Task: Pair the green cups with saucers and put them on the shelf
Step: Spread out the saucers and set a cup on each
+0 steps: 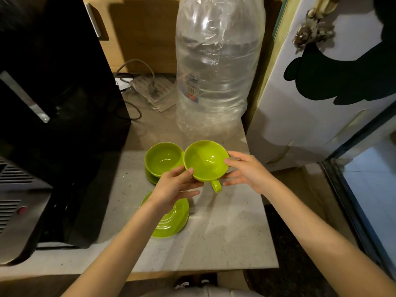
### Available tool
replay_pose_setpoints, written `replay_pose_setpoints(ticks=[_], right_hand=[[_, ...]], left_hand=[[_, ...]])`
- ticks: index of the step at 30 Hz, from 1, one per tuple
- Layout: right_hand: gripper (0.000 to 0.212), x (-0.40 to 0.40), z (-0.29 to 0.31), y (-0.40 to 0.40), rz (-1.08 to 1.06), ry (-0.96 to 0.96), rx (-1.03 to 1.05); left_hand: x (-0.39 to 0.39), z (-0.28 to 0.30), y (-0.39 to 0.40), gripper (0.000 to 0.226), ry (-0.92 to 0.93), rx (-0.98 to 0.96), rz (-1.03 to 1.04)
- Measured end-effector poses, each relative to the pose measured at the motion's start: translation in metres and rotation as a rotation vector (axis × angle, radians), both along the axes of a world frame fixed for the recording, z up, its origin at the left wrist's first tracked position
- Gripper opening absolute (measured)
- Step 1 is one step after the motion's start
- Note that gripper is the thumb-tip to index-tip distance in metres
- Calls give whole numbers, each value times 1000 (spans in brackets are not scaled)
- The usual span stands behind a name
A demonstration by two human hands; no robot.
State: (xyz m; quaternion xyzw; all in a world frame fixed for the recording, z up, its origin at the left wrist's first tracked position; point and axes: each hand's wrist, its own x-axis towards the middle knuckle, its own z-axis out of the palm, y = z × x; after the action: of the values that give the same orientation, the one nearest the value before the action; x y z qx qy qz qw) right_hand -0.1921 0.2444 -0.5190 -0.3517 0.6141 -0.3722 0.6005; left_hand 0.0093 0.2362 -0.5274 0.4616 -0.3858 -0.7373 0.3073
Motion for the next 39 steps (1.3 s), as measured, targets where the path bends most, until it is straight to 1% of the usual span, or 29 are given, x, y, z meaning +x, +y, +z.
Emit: replay_pose_setpoints(ticks=[3, 6, 8, 11, 13, 19, 24, 30, 39], right_hand=[[39, 18, 11, 7, 13, -54, -40], [24, 39, 16, 14, 47, -117, -63], [27, 52, 15, 18, 84, -132, -62], [41, 70, 4, 24, 146, -102, -39], [47, 81, -2, 28, 184, -79, -19], [50, 102, -22, 38, 257, -42, 44], [48, 107, -30, 42, 271, -2, 86], [47, 106, -38, 40, 309, 98, 75], [44, 101, -39, 38, 342, 178, 25]], left_hand=[[22, 11, 9, 22, 2, -31, 24], [44, 16, 21, 28, -3, -37, 51], [60, 17, 31, 27, 0, -34, 71], [81, 12, 46, 22, -7, -19, 110], [94, 6, 56, 22, -17, 0, 135], [116, -13, 78, 20, -44, 50, 155], [116, -26, 78, 31, -72, 107, 168], [112, -33, 76, 35, -27, 182, 175], [109, -38, 77, 43, -37, 199, 191]])
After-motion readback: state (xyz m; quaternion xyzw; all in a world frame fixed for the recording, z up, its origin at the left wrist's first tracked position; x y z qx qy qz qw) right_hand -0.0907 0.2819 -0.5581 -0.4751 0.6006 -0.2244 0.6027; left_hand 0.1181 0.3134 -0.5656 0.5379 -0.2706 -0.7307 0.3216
